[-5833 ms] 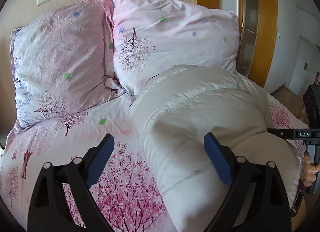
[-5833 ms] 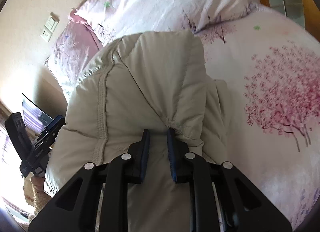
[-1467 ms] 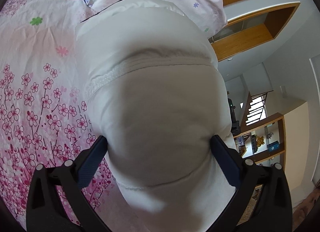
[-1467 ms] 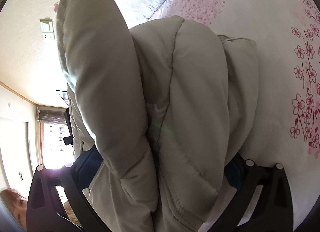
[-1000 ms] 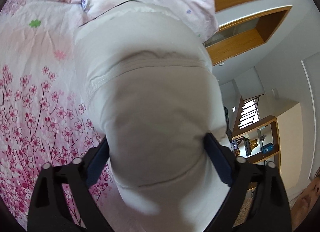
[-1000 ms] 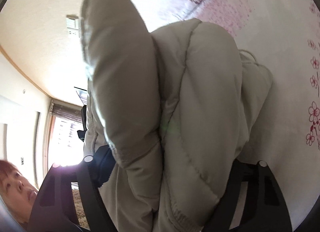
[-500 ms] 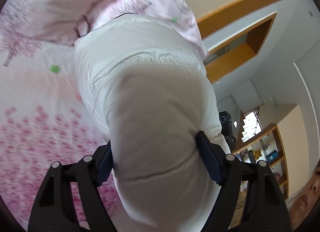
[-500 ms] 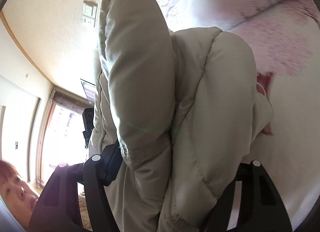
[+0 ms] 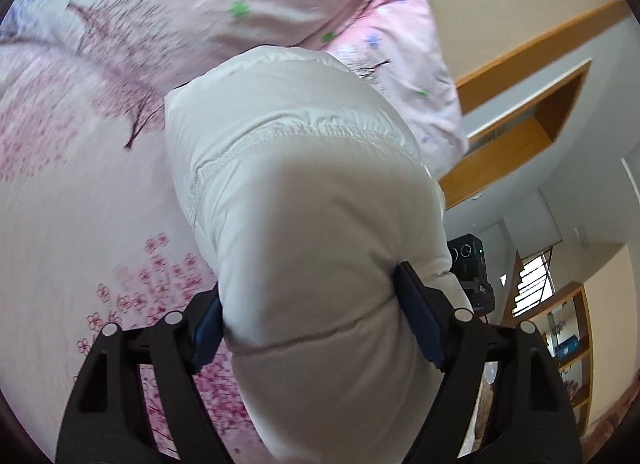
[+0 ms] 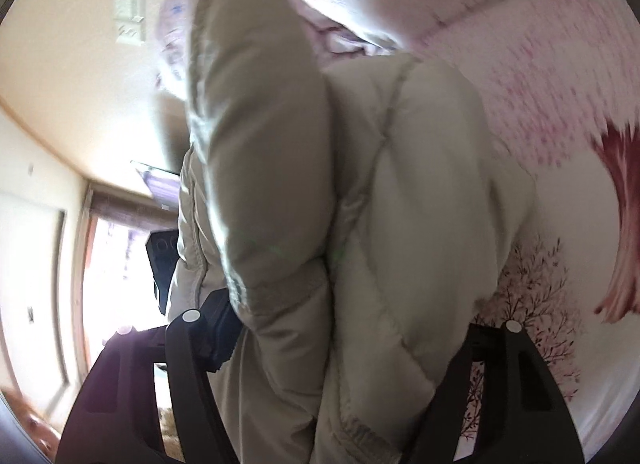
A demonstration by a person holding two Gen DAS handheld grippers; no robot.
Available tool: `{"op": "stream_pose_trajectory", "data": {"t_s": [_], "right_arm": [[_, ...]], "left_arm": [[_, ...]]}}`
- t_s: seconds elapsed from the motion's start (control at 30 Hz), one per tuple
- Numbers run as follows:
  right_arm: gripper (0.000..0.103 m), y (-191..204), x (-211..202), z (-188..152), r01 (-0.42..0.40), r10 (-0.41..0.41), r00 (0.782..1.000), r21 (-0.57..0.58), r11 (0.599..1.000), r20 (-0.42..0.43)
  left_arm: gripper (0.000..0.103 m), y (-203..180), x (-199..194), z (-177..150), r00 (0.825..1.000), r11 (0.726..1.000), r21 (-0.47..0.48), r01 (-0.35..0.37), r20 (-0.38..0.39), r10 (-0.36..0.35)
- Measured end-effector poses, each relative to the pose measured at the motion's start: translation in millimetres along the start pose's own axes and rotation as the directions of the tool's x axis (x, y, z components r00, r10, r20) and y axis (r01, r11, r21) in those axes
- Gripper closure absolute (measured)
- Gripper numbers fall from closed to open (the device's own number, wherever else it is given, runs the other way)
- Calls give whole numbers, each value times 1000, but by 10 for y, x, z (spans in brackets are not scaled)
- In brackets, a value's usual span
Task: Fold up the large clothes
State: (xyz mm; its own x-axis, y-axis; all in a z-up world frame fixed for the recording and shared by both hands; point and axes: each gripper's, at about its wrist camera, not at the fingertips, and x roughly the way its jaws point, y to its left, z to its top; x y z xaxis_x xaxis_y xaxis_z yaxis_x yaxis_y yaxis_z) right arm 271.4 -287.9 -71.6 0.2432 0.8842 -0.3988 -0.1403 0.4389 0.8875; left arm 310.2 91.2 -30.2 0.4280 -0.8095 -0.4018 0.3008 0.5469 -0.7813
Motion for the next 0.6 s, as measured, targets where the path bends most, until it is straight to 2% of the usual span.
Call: {"op": "stream_pose_trajectory", "data": {"t_s": [0.03,0.1,0.13,0.17,0.3,0.37,0.43,0.5,0.57,0.6], "right_arm": [[33,-36,0,-41,2,-2,1000,17,1000,6],[22,-89,23,-101,27,-28,999,32,999,20],[19,-113,42,-141,44,-45,999,42,998,24],[14,-129,49,-172,55,-56,998,50,997,25],[11,0,-125,-172,146,-148,986,25,989,72],[11,153,-311,-292,230,-226,965,-20,973,130],[11,312,-516,-435,315,-296,932,-62,947,208],[11,477,-709,-595,406,-360,880,-97,909,311],[11,702,-875,-830,508,-407,802,-141,850,438],[11,795,-909,-925,537,-411,774,-156,829,481]], "left_arm": [[21,35,3,-5,1000,1000,-1,-5,0,5],[14,51,14,-5,999,999,18,-47,4,47],[5,40,14,-5,997,996,33,-78,11,77],[2,36,20,-10,994,993,44,-106,18,105],[2,10,-49,-27,990,990,30,-141,32,140],[2,-84,-146,-52,976,976,51,-212,62,208],[2,-249,-291,-113,949,947,102,-304,120,291],[2,-403,-389,-160,927,922,144,-359,170,335],[2,-617,-491,-250,894,885,188,-426,236,380],[2,-726,-495,-273,881,870,205,-449,261,393]]}}
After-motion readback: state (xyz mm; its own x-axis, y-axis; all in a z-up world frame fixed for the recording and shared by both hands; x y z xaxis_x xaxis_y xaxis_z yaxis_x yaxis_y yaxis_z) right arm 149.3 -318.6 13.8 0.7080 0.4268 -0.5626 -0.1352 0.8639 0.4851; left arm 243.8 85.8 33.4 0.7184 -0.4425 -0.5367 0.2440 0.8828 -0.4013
